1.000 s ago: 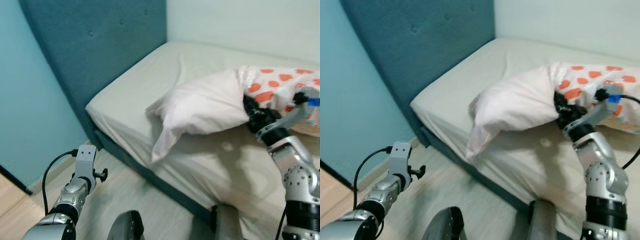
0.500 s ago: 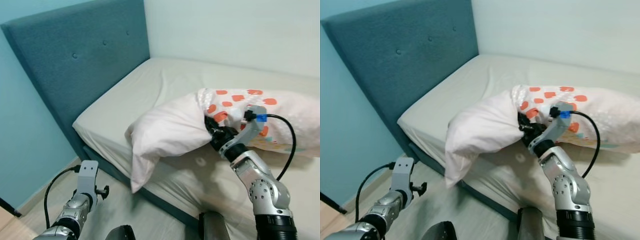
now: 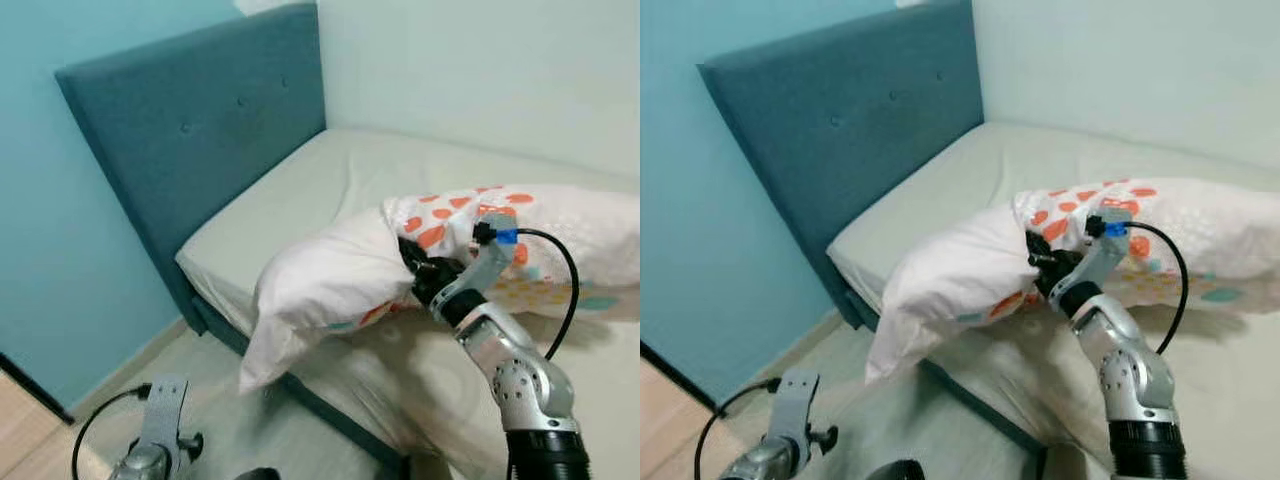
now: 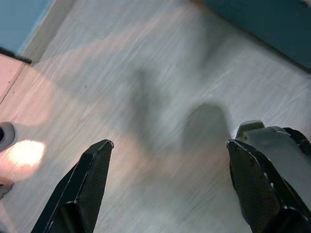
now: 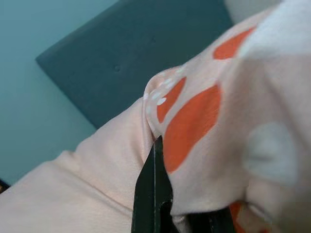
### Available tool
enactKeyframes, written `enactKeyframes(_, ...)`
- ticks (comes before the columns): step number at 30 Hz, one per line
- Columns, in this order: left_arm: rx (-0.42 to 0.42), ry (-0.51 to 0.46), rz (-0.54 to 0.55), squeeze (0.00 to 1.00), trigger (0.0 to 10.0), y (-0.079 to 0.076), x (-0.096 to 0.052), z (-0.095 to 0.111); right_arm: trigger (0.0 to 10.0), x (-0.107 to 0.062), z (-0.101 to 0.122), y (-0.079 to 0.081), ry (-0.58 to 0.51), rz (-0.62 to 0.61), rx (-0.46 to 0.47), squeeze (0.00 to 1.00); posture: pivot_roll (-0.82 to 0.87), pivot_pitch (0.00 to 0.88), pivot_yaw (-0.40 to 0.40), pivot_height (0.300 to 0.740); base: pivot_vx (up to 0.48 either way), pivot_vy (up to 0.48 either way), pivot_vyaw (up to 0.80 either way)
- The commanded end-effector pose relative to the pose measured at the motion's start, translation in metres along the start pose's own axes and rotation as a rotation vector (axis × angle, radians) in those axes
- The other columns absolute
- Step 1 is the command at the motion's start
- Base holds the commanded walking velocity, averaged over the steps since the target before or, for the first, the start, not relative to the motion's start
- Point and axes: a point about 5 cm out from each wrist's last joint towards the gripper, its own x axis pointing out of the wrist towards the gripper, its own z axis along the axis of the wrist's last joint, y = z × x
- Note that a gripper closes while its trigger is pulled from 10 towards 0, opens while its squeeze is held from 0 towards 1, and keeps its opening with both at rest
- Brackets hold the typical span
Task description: Clean up the room
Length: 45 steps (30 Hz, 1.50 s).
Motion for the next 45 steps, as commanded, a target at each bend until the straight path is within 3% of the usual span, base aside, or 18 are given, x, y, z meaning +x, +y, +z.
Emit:
enactKeyframes(1,0.018,0.023,0.002,0.0,10.0,-0.001,0.0,-0.004,0.0,0.006,0.011,0.014,-0.05,0.063,-0.022,0.0,-0.05,0.0,0.094,0.643,-0.458,0.0,0.0)
enactKeyframes(16,0.07,0.048,-0.014,0.0,10.0,-0.007,-0.002,-0.014,0.0,0.01,0.013,0.018,-0.054,0.067,-0.031,0.0,-0.06,0.0,0.088,0.695,-0.058,0.0,0.0)
enactKeyframes(28,0.083,0.074,-0.022,0.0,10.0,-0.01,-0.003,-0.023,0.0,0.01,0.008,0.005,-0.057,-0.027,-0.077,0.0,-0.07,0.0,0.084,0.737,0.0,0.0,0.0)
enactKeyframes(29,0.085,0.079,-0.022,0.0,10.0,-0.01,-0.004,-0.025,4.5,0.009,0.003,-0.003,-0.016,-0.091,-0.196,0.0,-0.07,0.0,0.075,0.74,0.0,0.0,0.0)
enactKeyframes(30,0.085,0.079,-0.022,0.0,10.0,-0.01,-0.004,-0.025,4.5,0.009,0.003,-0.003,-0.016,-0.091,-0.196,0.0,-0.07,0.0,0.075,0.74,0.0,0.0,0.0)
enactKeyframes(31,0.085,0.08,-0.023,0.0,10.0,-0.011,-0.004,-0.026,10.0,0.009,0.001,-0.002,-0.003,-0.06,-0.212,0.0,-0.07,0.0,0.072,0.74,0.0,0.0,0.0)
enactKeyframes(45,0.063,0.088,-0.028,0.0,10.0,-0.014,-0.005,-0.031,10.0,0.006,0.002,0.002,0.003,-0.015,-0.272,0.0,-0.07,0.0,0.06,0.74,0.0,0.0,0.63)
